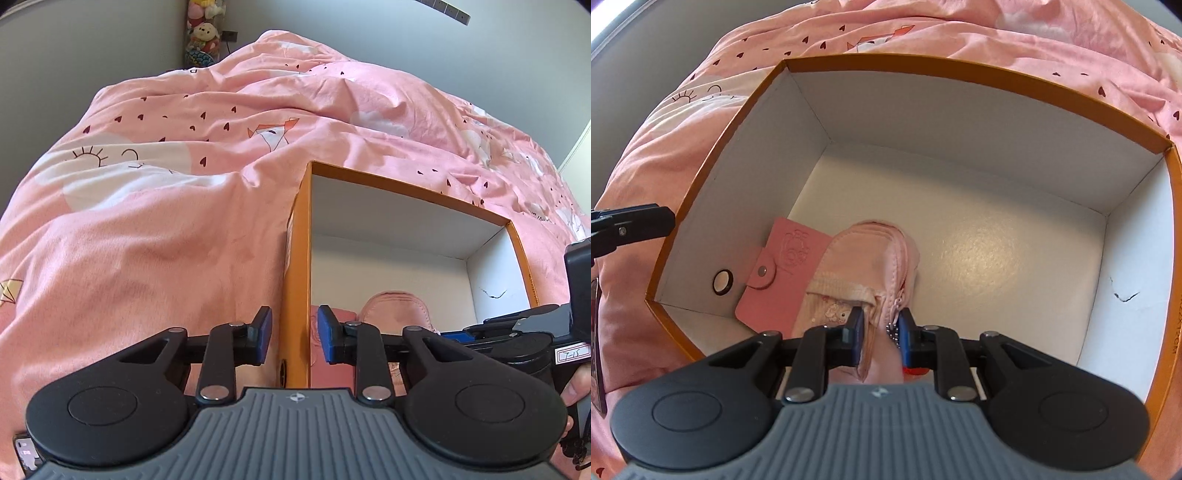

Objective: Organize objects
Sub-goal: 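Carry the wallet and backpack over the box with both tools, then lower both items into the box and open both tools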

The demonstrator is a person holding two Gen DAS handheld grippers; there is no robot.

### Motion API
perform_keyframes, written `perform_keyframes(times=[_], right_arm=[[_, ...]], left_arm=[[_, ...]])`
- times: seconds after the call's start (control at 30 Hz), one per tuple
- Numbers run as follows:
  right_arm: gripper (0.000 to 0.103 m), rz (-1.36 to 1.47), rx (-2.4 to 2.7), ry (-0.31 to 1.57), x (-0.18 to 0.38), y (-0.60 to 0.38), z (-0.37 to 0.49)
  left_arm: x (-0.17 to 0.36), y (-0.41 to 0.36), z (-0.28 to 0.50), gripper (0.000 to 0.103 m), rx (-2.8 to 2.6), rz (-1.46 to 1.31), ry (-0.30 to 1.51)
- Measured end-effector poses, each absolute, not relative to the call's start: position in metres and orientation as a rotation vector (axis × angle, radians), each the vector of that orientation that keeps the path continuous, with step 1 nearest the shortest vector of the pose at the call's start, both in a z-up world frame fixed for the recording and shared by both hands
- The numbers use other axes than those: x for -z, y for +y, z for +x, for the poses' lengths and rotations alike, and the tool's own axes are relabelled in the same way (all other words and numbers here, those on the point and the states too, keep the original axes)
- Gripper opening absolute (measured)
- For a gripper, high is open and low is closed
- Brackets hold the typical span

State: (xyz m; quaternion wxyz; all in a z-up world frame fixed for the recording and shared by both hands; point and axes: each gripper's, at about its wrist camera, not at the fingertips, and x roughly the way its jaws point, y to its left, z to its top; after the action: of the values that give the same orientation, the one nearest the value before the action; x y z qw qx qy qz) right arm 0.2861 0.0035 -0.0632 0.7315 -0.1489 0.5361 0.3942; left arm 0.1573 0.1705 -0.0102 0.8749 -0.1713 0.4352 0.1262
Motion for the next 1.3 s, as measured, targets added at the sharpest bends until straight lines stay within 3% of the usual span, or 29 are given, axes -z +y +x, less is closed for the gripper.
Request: perform_keyframes(times=[0.33,0.47,1.1,1.3], right_arm=[[0.021,-0.166,-0.917,1.135,0.029,0.003,0.284],[0.020,-0.072,-0.992,1.199,0.036,0.020,0.284],[0.021,-0.199,-0.944,1.237,0.082,0.058,0.268],[0.039,-0.206,-0.938,1.193,0.075,0.056,0.264]], left_arm=[[0.014,0.178,0.151,0.024,-0.240,-0.436,0.876],[0.018,0.177,0.150,0.024,-0.260,-0.450,0.874],[0.028,0.168,0.141,0.018,-0.283,-0.467,0.841],[0.017,0.165,0.132,0.018,-0.315,-0.451,0.780]])
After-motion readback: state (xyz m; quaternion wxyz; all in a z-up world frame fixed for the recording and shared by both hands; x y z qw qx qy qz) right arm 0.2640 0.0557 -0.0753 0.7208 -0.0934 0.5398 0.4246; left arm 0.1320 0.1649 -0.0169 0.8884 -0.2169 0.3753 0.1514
